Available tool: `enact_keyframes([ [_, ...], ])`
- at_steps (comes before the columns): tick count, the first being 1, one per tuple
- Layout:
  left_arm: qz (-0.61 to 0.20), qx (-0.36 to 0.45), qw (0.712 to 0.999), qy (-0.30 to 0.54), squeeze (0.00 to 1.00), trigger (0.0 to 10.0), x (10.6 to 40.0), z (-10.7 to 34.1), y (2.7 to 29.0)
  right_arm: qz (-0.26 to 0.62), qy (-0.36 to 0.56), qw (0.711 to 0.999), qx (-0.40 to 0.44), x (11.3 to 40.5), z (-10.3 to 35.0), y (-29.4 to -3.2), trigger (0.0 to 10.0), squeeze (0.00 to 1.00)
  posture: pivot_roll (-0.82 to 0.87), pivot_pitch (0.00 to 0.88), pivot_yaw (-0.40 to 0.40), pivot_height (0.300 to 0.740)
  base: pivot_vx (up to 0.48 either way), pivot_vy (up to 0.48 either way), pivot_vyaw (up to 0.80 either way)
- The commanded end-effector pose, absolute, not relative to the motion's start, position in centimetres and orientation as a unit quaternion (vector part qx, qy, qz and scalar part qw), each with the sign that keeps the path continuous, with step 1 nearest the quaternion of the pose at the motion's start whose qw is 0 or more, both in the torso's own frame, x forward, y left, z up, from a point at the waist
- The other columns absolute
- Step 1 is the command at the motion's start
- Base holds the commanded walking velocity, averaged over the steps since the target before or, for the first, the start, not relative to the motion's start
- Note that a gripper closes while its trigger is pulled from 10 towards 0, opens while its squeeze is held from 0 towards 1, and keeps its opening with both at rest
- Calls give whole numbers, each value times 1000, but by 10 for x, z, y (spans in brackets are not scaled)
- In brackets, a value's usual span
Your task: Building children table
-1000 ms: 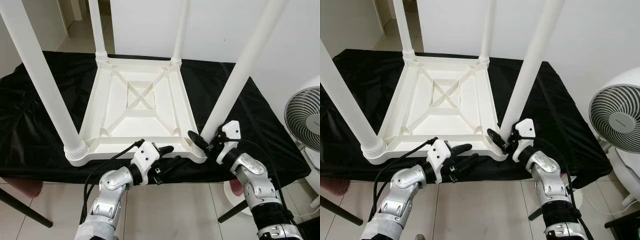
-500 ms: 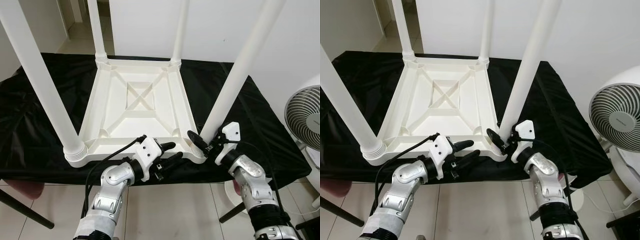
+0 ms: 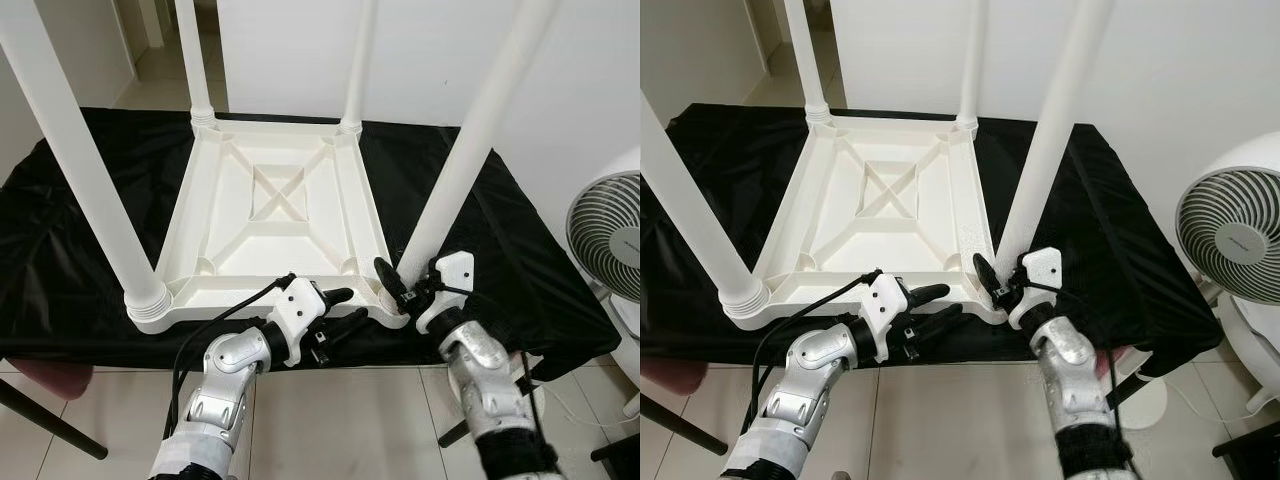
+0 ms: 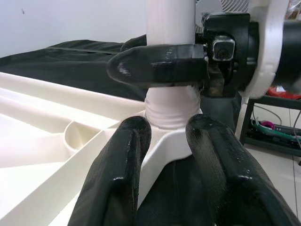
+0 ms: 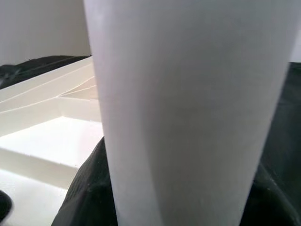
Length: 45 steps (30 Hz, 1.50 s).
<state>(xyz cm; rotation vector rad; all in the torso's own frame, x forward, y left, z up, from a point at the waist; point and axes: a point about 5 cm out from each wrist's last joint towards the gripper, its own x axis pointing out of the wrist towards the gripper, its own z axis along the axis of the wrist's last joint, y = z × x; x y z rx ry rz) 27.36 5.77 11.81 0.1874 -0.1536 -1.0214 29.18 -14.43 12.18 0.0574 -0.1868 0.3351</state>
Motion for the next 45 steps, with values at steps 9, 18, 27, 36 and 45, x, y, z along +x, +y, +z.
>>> enact_keyframes([
  [9,-427,86,897,-73,0,10000,277,118,64,55,-85,993,59,283,115,-135,0,0,40,20,-17,740,0,0,0],
  [18,-419,85,901,-67,0,10000,274,116,66,-35,-53,996,58,277,107,-133,0,0,57,43,-18,740,0,0,0],
  [27,-411,85,905,-69,0,10000,277,119,69,-15,-52,997,58,280,111,-130,10000,1000,58,42,-15,740,0,0,0],
  [36,-412,86,904,-67,0,10000,276,119,69,99,-80,991,38,290,128,-154,10000,1000,59,40,-13,740,0,0,0],
  [45,-410,88,905,-68,0,10000,278,120,69,273,-44,960,-32,297,136,-175,10000,0,58,35,-15,740,0,0,0],
])
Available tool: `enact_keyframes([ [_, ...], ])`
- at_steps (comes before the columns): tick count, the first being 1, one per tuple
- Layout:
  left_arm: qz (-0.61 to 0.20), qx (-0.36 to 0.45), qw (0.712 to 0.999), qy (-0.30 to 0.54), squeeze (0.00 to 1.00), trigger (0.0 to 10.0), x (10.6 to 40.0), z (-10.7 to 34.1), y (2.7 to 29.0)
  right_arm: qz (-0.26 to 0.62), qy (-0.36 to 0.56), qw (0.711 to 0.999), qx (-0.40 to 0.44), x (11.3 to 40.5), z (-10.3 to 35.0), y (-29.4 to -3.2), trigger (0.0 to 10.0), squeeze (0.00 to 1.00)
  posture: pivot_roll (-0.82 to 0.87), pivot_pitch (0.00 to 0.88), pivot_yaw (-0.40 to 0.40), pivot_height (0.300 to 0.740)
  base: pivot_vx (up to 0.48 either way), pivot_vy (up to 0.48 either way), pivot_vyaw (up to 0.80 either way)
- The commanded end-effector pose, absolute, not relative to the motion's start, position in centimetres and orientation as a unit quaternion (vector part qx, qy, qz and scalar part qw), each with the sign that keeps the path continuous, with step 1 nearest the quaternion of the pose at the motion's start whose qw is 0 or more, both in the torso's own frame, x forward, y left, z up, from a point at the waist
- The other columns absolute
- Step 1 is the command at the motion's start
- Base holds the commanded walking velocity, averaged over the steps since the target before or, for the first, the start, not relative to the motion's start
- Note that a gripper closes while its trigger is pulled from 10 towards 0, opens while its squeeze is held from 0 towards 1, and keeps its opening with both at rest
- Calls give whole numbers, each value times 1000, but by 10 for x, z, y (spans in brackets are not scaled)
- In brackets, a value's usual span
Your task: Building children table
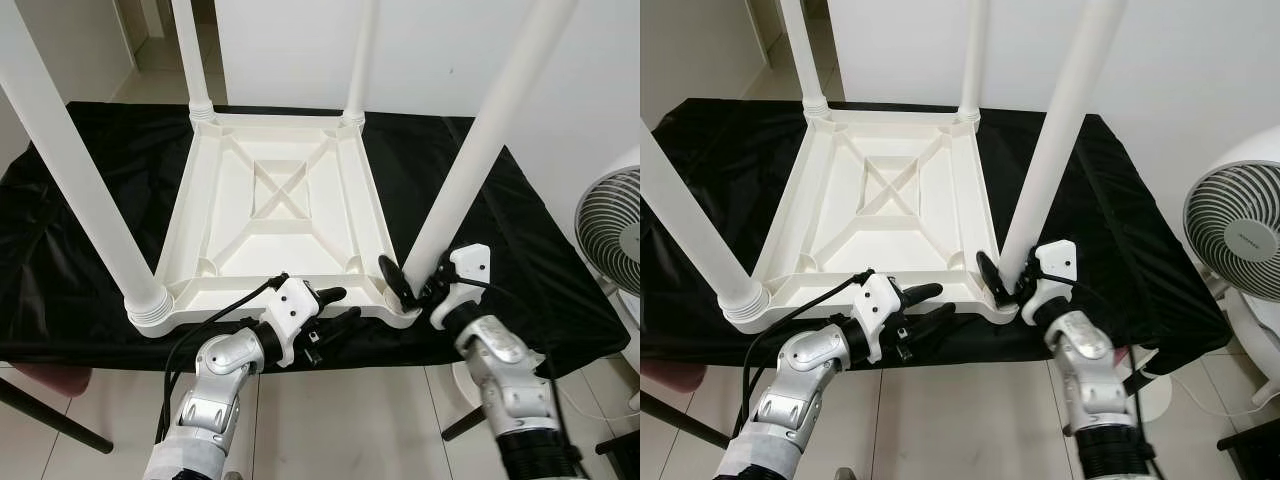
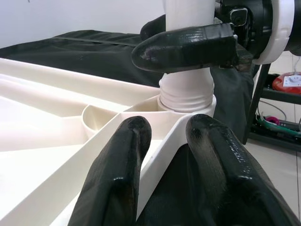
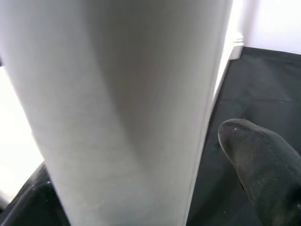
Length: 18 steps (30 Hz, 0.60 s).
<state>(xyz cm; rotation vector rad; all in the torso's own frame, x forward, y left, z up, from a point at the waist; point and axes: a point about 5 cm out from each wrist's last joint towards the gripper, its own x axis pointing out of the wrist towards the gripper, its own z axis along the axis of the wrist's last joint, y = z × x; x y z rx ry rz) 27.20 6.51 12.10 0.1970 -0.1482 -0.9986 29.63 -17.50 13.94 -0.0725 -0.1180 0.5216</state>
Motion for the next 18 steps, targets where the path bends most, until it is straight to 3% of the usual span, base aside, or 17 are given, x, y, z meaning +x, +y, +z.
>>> enact_keyframes([
  [1,-410,88,905,-68,0,10000,278,120,69,273,-44,960,-32,297,136,-175,10000,0,58,35,-15,740,0,0,0],
  [8,-412,94,903,-71,0,10000,278,121,66,330,-18,942,-54,303,129,-173,10000,0,63,31,-22,740,0,0,0],
  [9,-411,94,904,-72,0,10000,278,121,66,344,-11,938,-52,304,127,-172,4588,0,67,30,-27,740,0,0,0],
  [10,-411,94,904,-72,0,10000,278,121,66,344,-11,938,-52,304,127,-172,4588,0,67,30,-27,740,0,0,0],
  [11,-410,93,904,-72,0,10000,278,121,66,357,-5,933,-51,304,124,-172,0,0,67,30,-27,740,0,0,0],
  [18,-407,93,906,-71,0,10000,277,120,67,383,5,923,-46,303,121,-173,0,0,73,31,-32,740,0,0,0],
])
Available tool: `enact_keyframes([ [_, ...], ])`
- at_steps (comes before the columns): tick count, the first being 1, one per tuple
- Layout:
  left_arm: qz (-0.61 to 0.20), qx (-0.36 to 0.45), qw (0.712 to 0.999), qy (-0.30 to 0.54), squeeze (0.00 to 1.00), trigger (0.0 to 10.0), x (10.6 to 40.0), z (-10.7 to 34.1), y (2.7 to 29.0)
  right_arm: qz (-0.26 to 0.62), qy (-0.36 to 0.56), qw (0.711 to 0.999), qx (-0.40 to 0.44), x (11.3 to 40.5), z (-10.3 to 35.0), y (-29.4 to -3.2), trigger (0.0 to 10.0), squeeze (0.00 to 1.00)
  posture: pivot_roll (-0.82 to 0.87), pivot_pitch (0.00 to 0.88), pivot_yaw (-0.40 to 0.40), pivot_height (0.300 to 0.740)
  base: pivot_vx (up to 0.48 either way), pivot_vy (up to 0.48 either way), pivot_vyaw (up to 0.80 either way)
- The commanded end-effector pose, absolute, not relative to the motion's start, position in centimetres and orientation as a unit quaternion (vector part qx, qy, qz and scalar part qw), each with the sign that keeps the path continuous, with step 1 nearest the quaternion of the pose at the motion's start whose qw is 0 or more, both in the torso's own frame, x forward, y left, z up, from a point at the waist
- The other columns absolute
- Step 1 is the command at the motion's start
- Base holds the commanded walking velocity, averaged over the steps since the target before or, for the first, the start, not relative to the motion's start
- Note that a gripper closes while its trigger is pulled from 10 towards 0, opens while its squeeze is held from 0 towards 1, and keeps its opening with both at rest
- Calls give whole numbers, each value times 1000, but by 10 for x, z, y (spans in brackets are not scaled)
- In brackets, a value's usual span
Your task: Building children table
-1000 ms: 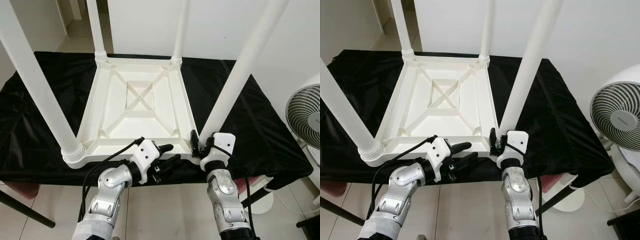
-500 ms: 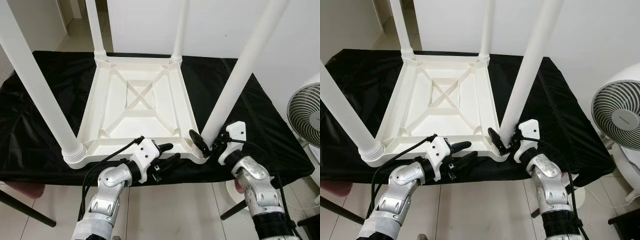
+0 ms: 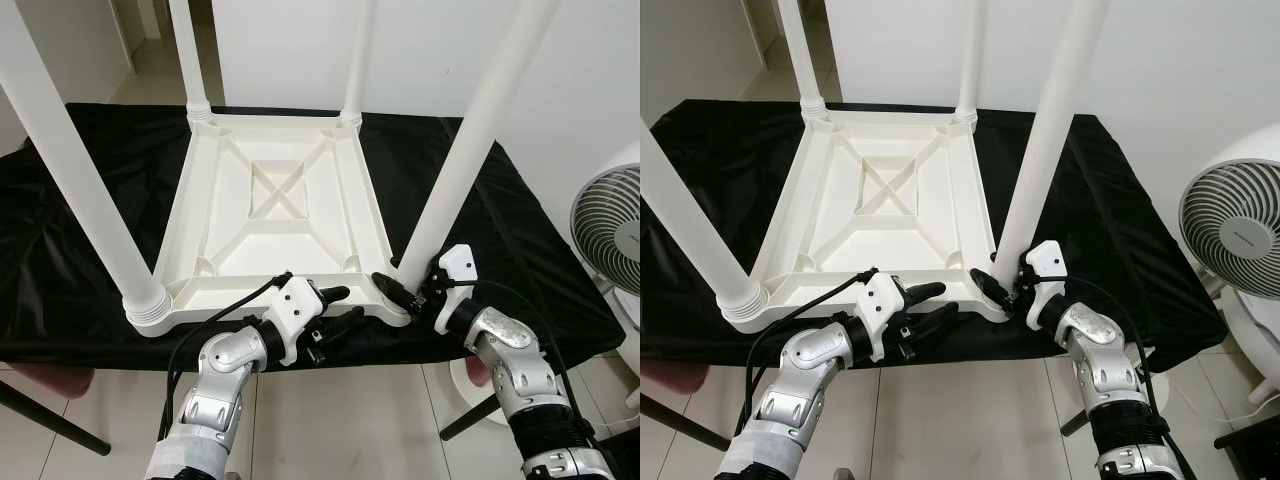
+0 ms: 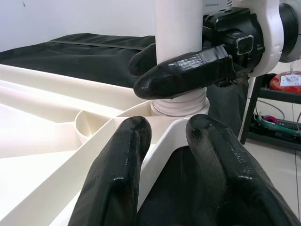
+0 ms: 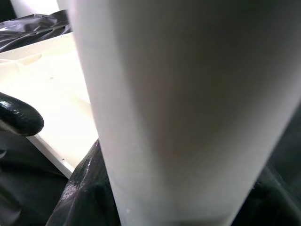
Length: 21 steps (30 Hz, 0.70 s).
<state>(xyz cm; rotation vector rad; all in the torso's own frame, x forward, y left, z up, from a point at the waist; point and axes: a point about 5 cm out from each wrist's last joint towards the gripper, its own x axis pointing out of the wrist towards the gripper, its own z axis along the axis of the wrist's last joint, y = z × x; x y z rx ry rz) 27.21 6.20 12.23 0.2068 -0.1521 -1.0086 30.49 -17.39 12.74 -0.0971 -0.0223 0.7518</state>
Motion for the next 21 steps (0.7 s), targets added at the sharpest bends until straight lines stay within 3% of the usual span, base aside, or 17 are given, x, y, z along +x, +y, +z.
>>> enact_keyframes([
  [1,-407,93,906,-71,0,10000,277,120,67,385,6,922,-45,303,121,-174,0,0,72,31,-30,740,0,0,0],
  [5,-407,93,906,-71,0,10000,277,120,67,385,6,922,-44,304,121,-175,0,0,71,32,-29,740,0,0,0],
  [16,-412,92,904,-69,0,10000,275,119,66,294,-9,955,-32,304,113,-180,0,0,60,37,-31,740,0,0,0],
  [21,-415,90,903,-66,0,10000,271,116,65,238,-17,971,-12,296,109,-169,0,0,53,40,-31,740,0,0,0],
])
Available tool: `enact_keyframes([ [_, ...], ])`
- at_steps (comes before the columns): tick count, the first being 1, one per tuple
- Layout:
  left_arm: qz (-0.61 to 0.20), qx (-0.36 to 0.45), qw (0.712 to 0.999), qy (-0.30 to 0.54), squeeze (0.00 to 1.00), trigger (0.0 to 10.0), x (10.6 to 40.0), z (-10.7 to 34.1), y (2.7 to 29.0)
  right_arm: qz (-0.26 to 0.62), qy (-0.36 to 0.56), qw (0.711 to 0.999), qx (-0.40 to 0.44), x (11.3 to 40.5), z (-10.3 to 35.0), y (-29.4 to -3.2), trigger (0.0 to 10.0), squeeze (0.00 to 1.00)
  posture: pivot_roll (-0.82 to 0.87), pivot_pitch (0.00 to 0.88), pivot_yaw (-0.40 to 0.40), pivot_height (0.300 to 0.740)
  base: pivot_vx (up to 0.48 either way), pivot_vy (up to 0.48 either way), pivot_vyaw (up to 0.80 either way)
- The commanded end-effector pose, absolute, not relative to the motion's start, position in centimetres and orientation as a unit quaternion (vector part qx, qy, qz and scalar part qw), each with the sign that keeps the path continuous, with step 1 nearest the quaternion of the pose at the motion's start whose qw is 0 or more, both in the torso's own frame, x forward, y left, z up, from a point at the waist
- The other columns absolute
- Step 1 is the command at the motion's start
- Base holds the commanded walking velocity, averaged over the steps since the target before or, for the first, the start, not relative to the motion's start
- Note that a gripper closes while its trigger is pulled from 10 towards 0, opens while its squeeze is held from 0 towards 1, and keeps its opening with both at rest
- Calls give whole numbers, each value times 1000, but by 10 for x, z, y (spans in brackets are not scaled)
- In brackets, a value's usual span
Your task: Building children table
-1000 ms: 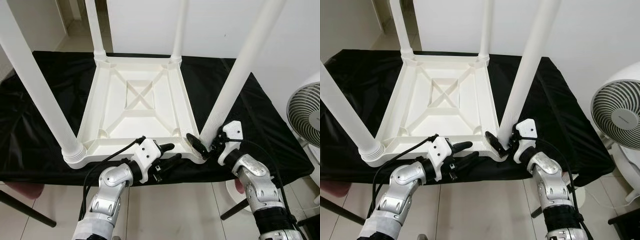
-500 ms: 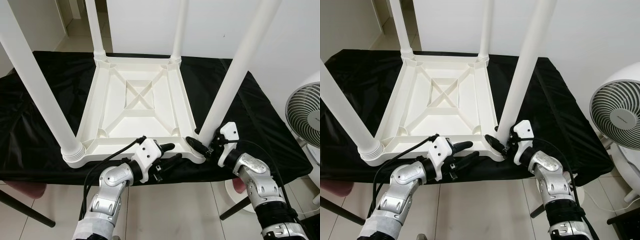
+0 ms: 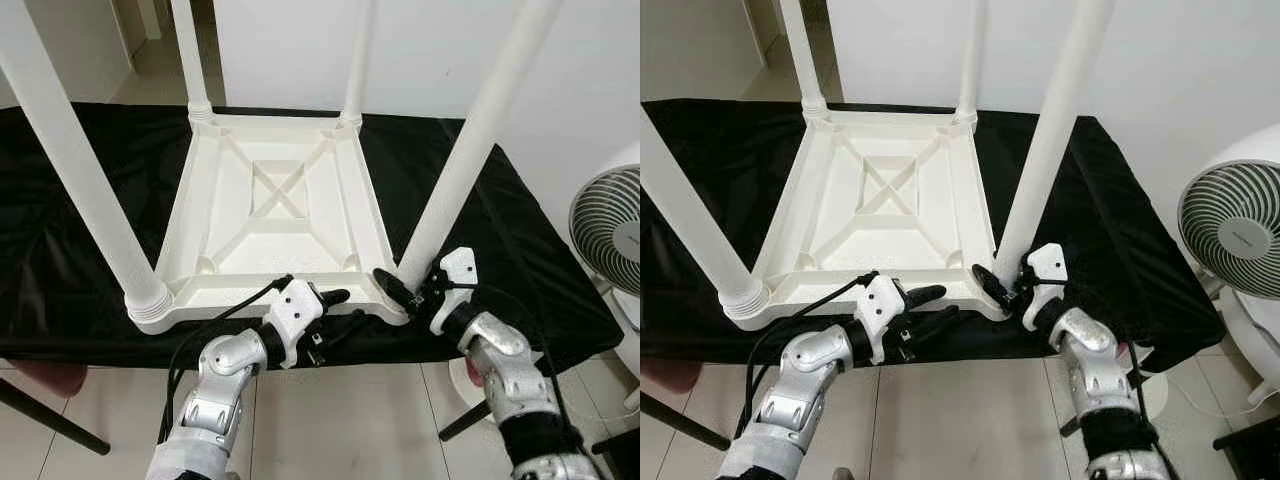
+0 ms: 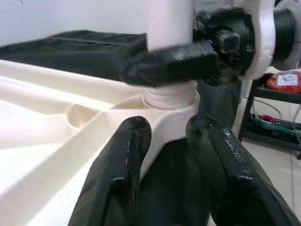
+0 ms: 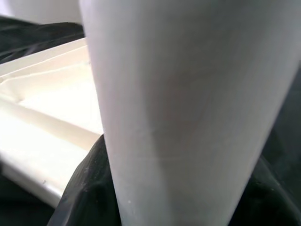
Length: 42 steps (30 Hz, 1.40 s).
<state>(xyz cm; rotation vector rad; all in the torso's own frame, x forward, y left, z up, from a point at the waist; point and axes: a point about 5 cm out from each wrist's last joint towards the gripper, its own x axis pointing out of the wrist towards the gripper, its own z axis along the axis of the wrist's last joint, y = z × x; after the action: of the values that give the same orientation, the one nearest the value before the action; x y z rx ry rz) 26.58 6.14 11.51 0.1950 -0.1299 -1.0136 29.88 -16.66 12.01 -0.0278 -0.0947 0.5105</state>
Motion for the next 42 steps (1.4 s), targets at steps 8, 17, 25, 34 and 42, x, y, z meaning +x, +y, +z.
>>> enact_keyframes([
  [8,-420,89,901,-63,0,10000,269,115,64,76,-14,997,11,288,103,-161,0,0,51,39,-31,740,0,0,0],
  [17,-420,90,901,-61,0,10000,268,114,65,-99,4,995,4,273,96,-156,0,0,67,37,-36,740,0,0,0],
  [25,-420,90,901,-59,0,10000,265,113,65,-100,0,995,10,271,98,-157,0,0,65,41,-40,740,0,0,0],
  [34,-415,88,904,-59,0,10000,266,113,66,-19,-15,999,37,275,104,-156,10000,1000,63,50,-45,740,0,0,0],
  [42,-409,88,907,-57,0,10000,268,113,68,64,-34,997,16,281,116,-170,10000,1000,66,51,-44,740,0,0,0],
])
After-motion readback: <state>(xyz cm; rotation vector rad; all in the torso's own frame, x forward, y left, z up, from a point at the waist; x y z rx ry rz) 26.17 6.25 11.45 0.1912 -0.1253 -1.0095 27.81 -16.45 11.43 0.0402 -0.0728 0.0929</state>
